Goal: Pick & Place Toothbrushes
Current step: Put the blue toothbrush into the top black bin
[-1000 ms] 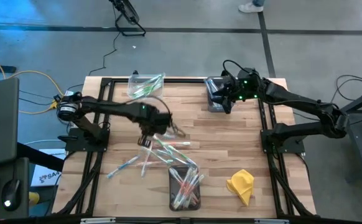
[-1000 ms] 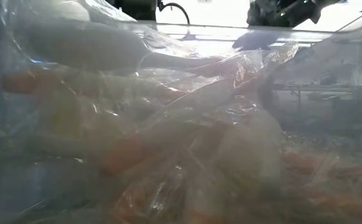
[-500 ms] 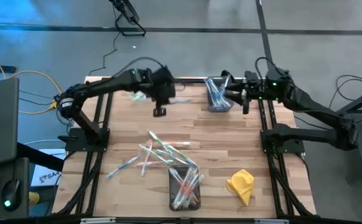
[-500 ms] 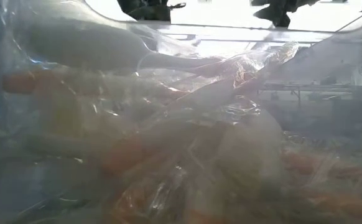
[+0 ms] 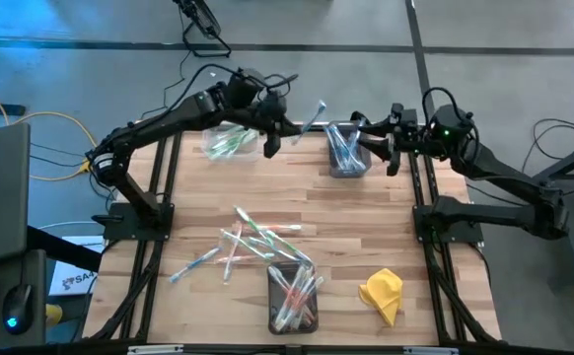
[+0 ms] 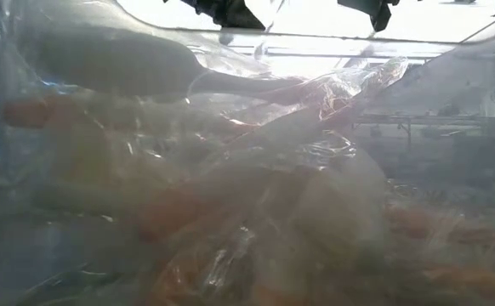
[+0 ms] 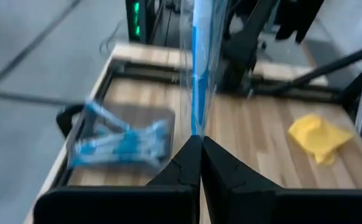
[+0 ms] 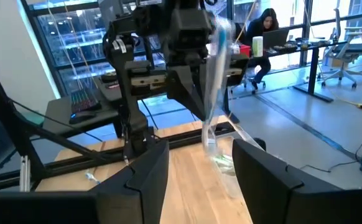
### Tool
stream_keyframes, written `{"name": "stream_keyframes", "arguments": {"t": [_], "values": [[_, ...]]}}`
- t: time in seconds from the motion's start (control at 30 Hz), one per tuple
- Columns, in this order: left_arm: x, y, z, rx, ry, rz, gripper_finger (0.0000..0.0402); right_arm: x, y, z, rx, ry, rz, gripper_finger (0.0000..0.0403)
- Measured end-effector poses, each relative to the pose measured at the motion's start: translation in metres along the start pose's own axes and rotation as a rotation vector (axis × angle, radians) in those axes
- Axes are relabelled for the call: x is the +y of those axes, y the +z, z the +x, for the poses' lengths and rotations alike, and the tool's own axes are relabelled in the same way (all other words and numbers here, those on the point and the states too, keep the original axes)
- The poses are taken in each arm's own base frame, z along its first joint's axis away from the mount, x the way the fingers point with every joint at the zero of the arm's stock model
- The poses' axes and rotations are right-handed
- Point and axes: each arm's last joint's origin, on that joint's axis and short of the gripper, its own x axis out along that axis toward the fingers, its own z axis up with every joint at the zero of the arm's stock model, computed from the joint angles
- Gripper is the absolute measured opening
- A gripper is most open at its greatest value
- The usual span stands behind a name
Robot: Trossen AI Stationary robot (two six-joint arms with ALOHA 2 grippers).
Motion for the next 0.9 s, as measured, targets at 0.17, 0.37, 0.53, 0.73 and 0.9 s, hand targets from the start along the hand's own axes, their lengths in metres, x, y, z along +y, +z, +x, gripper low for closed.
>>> {"name": "stream_keyframes", "arguments": {"t": [0.17,0.37,0.53,0.73,0.9], "values": [[-0.004,0.007,0.004,-0.075,-0.029,0.02,0.0,-0.005,-0.002,0.012,-0.006,0.002,0.028,0.0171],[-0.007,0.01,0.006,-0.096,-0.053,-0.01,0.0,-0.003,-0.003,0.032,-0.036,0.055,0.007,0.0171],[-0.015,0.01,0.01,-0.1,-0.083,0.001,0.0,0.0,-0.006,0.052,-0.075,0.086,-0.009,0.0171],[-0.026,0.012,0.014,-0.104,-0.109,0.014,0.0,-0.001,-0.015,0.071,-0.065,0.042,0.0,0.0171],[-0.028,0.012,0.015,-0.106,-0.117,0.013,0.0,0.001,-0.022,0.08,-0.041,0.093,0.003,0.0171]]}}
